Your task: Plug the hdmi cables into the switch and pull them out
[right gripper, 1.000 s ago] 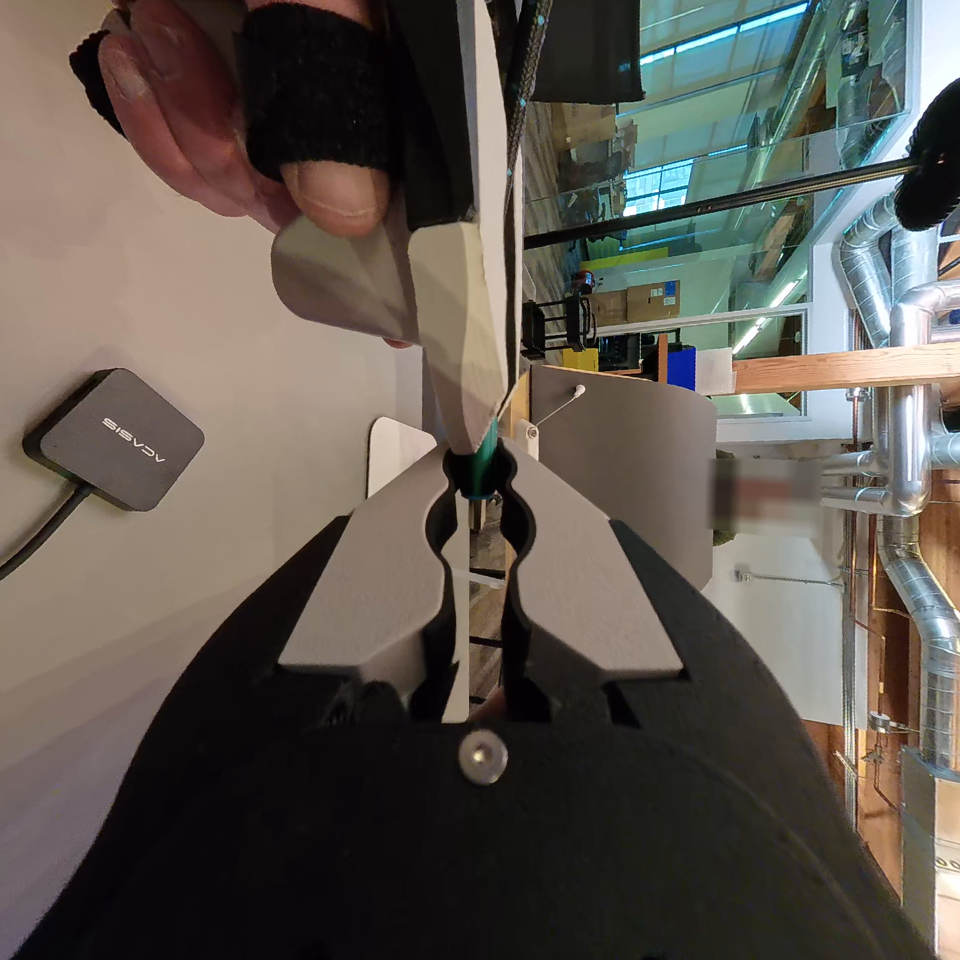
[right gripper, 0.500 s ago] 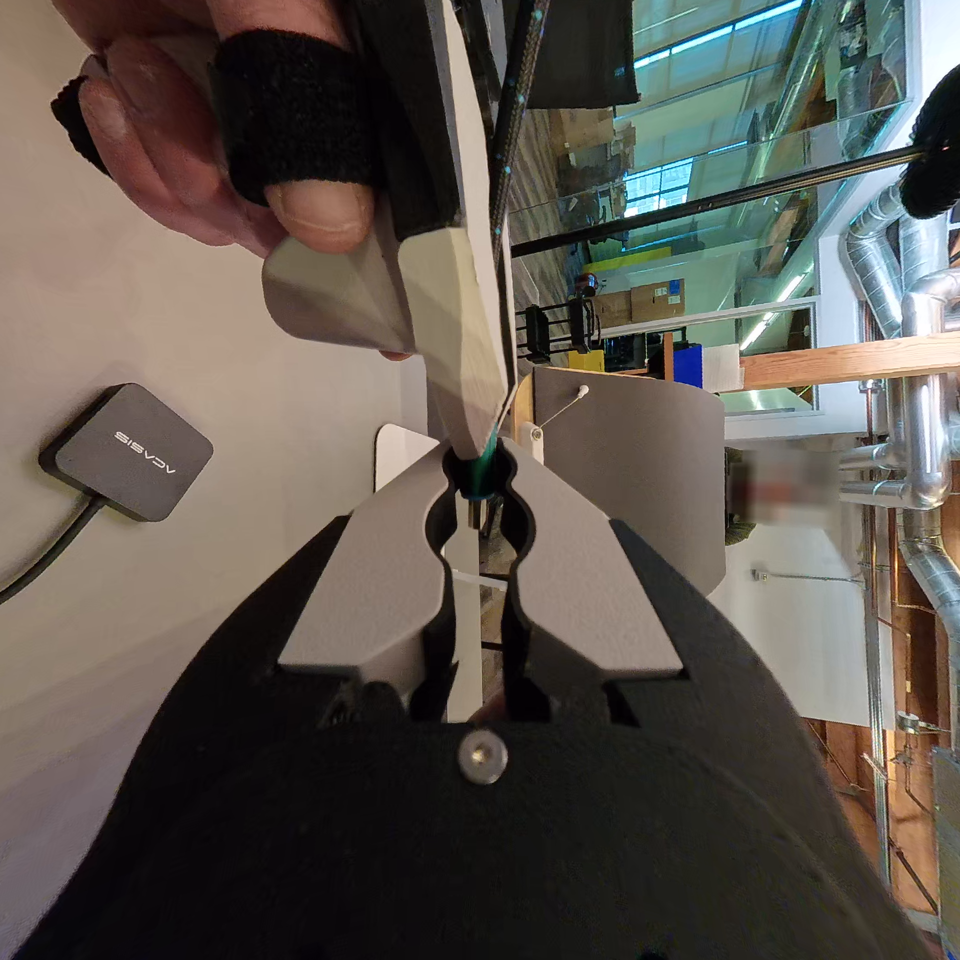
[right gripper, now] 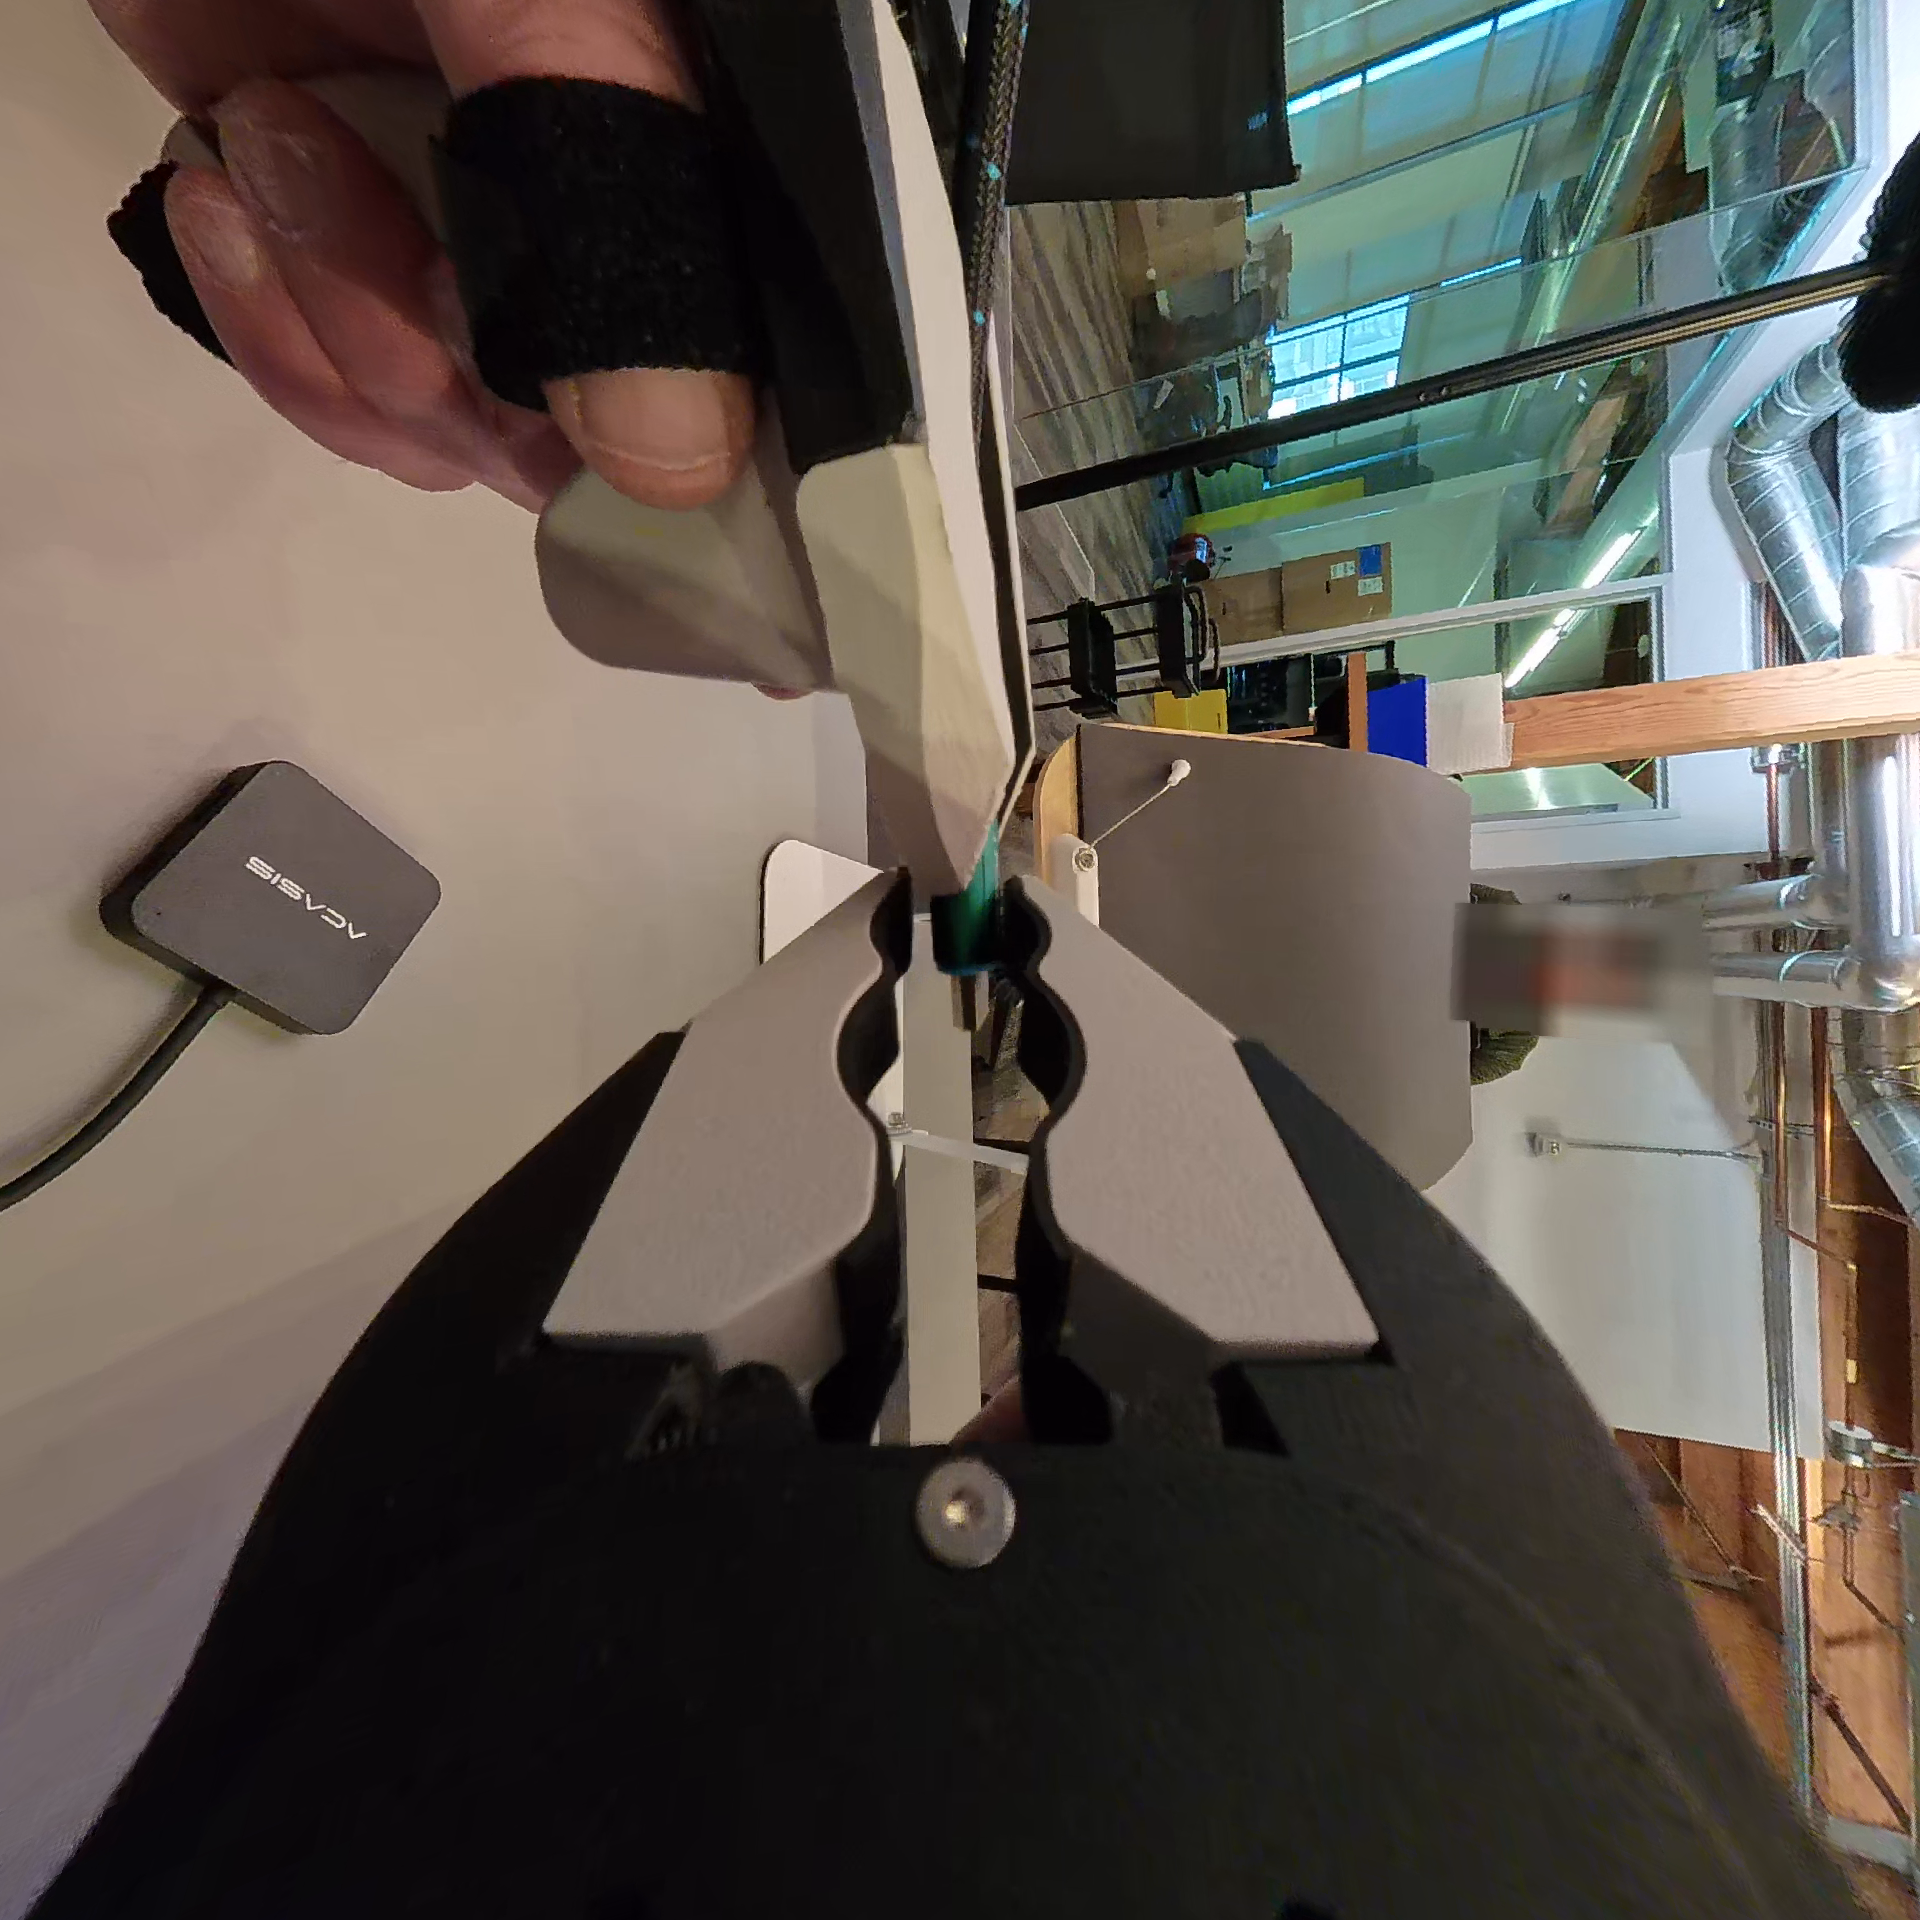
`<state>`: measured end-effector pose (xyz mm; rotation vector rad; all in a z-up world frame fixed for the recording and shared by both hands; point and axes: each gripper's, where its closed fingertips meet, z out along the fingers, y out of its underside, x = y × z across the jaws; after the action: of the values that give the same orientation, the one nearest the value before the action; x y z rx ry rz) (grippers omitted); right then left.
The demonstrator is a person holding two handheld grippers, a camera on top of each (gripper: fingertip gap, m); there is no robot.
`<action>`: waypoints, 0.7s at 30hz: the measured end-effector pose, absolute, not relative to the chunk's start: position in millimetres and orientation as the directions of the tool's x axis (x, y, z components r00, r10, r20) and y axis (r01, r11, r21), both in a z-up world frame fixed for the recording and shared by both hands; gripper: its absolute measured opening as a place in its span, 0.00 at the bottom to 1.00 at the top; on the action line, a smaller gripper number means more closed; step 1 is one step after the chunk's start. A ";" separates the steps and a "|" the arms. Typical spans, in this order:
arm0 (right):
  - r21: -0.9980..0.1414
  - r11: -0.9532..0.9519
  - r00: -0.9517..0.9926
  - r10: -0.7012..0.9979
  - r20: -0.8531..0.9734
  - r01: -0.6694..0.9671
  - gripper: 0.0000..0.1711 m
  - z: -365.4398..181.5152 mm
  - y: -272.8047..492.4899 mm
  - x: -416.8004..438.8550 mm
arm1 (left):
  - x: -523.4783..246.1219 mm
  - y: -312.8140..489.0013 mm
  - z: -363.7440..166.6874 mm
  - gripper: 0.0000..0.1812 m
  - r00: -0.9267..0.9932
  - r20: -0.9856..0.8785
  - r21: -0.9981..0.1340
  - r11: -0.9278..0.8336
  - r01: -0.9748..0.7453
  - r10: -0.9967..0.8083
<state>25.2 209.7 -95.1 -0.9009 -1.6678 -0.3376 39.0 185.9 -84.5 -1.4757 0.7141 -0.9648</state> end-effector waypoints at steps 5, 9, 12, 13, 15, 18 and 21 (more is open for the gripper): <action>-0.255 0.633 -0.023 0.396 0.918 0.731 0.13 -93.2 214.3 35.1 | 34.7 189.0 -84.1 0.11 0.473 0.186 -0.982 -0.152 0.110 -0.861; -0.364 0.579 0.082 0.454 0.887 0.730 0.13 -84.0 213.9 52.0 | 27.7 189.4 -80.7 0.11 0.477 0.185 -0.982 -0.146 0.119 -0.859; -0.463 0.510 0.165 0.524 0.836 0.725 0.14 -86.6 215.0 66.2 | 18.9 187.8 -79.4 0.11 0.483 0.184 -0.982 -0.143 0.122 -0.856; -0.489 0.486 0.183 0.549 0.816 0.724 0.15 -90.0 215.2 70.2 | 15.2 186.9 -80.0 0.11 0.492 0.185 -0.982 -0.144 0.121 -0.851; -0.527 0.440 0.198 0.601 0.774 0.727 0.16 -101.5 213.8 76.3 | 8.5 183.1 -81.0 0.11 0.507 0.190 -0.981 -0.147 0.124 -0.841; -0.579 0.353 0.179 0.723 0.668 0.736 0.14 -135.0 201.4 75.8 | 2.3 173.5 -85.3 0.11 0.524 0.186 -0.982 -0.149 0.113 -0.831; -0.554 0.281 0.152 0.778 0.609 0.784 0.10 -173.6 190.5 70.9 | -2.2 165.2 -89.2 0.11 0.535 0.189 -0.982 -0.154 0.109 -0.823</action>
<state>70.9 190.5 -173.6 -1.4726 -1.5989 -0.0069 -2.2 165.2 -89.2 -1.5104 0.6411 -0.9214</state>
